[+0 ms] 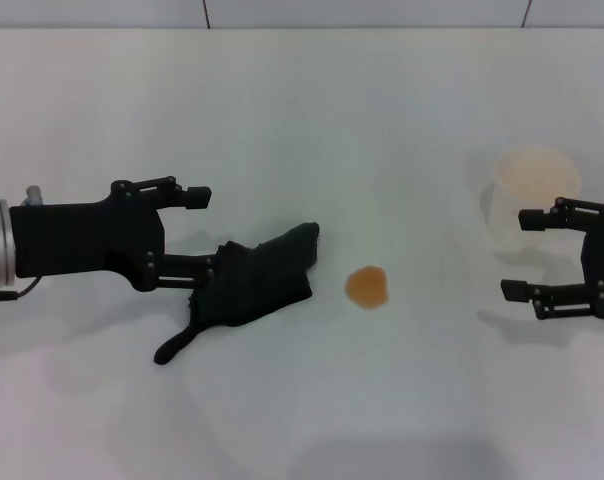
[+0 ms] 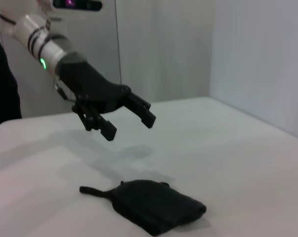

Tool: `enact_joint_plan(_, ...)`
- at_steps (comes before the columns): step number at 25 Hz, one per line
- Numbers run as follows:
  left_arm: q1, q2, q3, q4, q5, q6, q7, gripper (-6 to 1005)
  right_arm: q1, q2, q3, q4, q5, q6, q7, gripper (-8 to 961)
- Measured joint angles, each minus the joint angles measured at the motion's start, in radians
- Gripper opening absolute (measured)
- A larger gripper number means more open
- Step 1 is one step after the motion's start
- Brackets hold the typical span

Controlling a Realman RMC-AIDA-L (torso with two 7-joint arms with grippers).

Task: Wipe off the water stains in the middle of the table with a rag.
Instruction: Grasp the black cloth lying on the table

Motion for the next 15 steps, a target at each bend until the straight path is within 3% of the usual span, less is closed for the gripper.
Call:
enact_joint_plan(11, -0.016, 0.014, 0.0, 0.015, 0.009, 0.014, -0.079, 881, 0.056, 0.001, 0.009, -0.087, -0.066, -0.006, 0.149, 857)
enact_joint_plan(15, -0.022, 0.036, -0.001, 0.064, 0.025, 0.032, -0.18, 882, 0.054, 0.002, 0.002, -0.1, -0.057, -0.009, 0.163, 857)
